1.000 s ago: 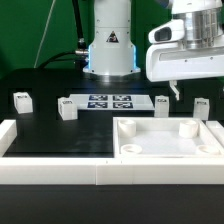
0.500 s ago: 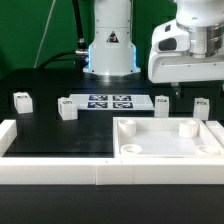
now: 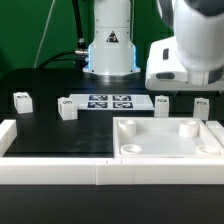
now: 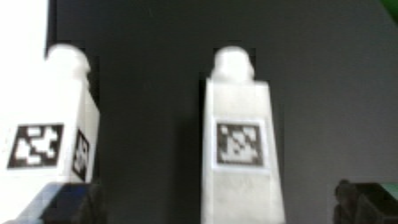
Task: Assemble one leg
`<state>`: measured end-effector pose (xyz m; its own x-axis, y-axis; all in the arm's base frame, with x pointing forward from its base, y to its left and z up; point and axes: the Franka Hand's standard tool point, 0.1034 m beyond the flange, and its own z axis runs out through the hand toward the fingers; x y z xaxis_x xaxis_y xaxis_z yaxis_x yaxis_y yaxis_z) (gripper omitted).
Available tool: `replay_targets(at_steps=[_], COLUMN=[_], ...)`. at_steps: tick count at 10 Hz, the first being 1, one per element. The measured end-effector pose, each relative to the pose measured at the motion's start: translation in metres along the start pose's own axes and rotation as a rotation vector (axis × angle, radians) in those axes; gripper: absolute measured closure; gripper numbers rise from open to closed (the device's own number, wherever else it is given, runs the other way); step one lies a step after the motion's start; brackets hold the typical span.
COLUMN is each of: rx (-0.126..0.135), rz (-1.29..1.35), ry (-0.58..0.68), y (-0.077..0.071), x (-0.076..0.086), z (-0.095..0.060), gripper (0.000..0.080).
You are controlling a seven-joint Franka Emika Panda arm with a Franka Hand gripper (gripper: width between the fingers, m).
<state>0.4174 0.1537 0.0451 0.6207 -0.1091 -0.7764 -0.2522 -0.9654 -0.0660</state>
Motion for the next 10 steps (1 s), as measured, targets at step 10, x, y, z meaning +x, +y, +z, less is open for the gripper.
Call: replay_targets(at_steps=[10], rx=[-0.024], rz=[0.01], ry=[-0.074], y=[-0.01], x=[0.011], z=[0.043], gripper=[0.0201])
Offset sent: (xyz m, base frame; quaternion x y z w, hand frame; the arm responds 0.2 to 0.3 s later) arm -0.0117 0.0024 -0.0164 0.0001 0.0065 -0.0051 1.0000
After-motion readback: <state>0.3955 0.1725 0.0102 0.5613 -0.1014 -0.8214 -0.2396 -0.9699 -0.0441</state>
